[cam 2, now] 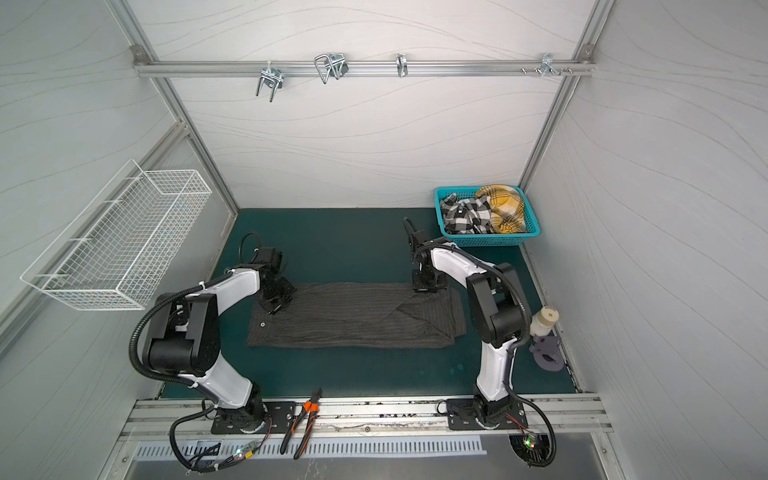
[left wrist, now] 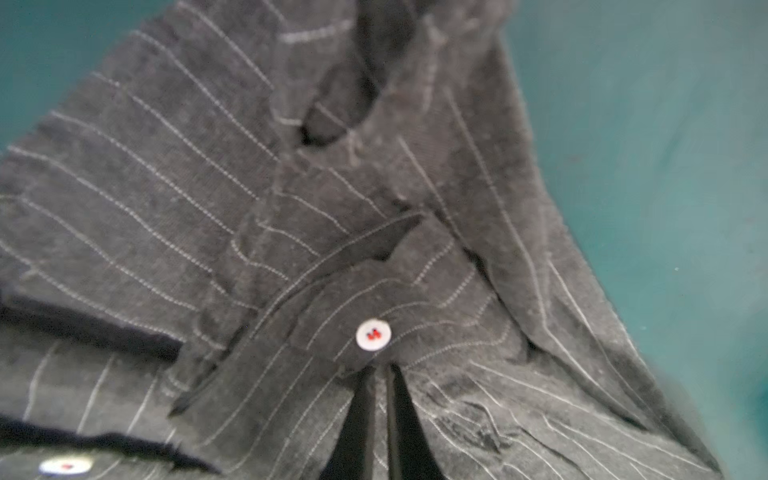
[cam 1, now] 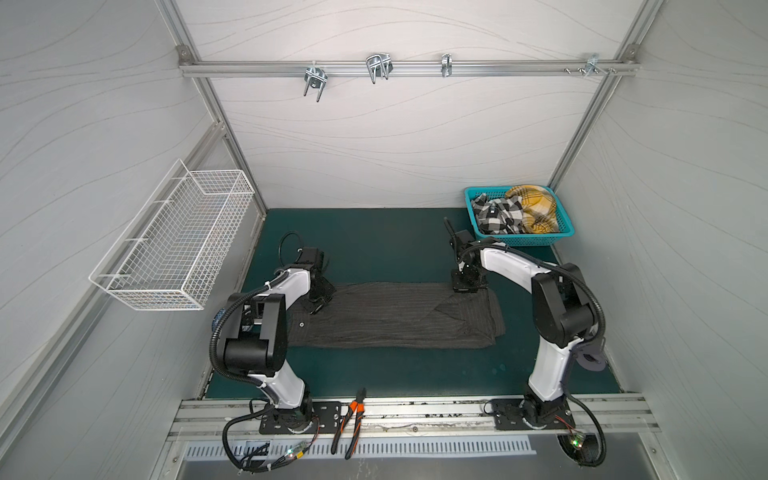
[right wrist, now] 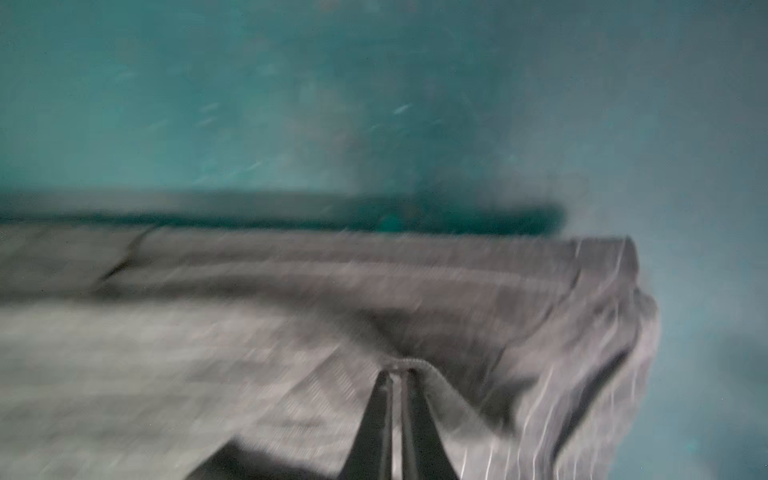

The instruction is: Fold and stack the long sleeve shirts

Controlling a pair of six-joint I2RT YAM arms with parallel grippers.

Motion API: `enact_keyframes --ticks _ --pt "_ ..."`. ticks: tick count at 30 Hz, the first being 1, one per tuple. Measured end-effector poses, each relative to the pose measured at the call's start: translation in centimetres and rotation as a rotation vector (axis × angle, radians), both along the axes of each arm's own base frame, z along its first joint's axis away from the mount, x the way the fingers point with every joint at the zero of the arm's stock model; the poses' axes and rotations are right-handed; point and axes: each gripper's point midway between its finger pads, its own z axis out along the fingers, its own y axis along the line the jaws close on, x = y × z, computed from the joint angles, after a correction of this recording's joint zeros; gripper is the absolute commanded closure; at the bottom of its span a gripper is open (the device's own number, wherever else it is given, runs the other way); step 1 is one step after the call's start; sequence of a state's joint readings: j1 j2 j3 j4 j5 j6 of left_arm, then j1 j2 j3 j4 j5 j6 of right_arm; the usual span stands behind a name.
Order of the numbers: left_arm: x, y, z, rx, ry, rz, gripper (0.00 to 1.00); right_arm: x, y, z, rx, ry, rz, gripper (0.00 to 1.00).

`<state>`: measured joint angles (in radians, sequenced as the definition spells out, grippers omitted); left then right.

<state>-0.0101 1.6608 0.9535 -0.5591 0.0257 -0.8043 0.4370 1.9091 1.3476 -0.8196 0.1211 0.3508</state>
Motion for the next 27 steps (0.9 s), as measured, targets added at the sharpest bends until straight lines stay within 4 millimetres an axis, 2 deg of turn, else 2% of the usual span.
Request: enact_keyframes --ticks 3,7,9,11,13,14,16,18,20,22,24,27 --pt "0.3 0.1 -0.2 0.003 0.006 -0.003 0.95 0.2 -0.4 -1.7 0.0 0.026 -0.016 0.92" --pt "0.3 0.3 -0.2 0.007 0.008 0.0 0.97 0.9 0.0 -1.8 -0.003 0.027 -0.013 0.89" --pt "0.2 0.6 -0.3 0.007 0.009 0.009 0.98 1.2 0.3 -1.6 -0.003 0.022 -0.004 0.79" --pt "-0.1 1.1 -0.5 0.006 0.013 0.027 0.97 1.4 0.9 -1.0 -0.011 0.007 0.01 0.61" --pt "-0.3 1.6 -0.5 0.0 0.009 0.044 0.96 0.9 1.8 0.2 -0.024 -0.017 0.041 0.48" --pt "-0.4 1.9 -0.5 -0.004 0.008 0.053 0.94 0.2 2.6 1.5 -0.025 -0.037 0.06 0.44" --pt "-0.8 2.1 -0.4 -0.016 0.008 0.064 0.87 -1.5 4.3 4.0 -0.008 -0.087 0.099 0.42" --pt "-1.1 1.8 -0.1 -0.03 0.003 0.065 0.81 -4.1 5.8 6.7 0.034 -0.141 0.135 0.44" --pt "-1.6 1.3 0.5 -0.04 0.0 0.053 0.8 -8.0 6.9 8.1 0.083 -0.154 0.172 0.49" --pt "-1.6 0.6 1.4 -0.047 -0.011 0.021 0.82 -11.1 6.9 7.6 0.107 -0.117 0.173 0.54" --pt "-0.9 -0.3 2.5 -0.049 -0.027 -0.022 0.86 -13.6 6.4 5.6 0.112 -0.041 0.146 0.57" --pt "0.9 -1.0 3.6 -0.048 -0.065 -0.065 0.9 -16.1 5.7 2.5 0.121 0.064 0.079 0.64"
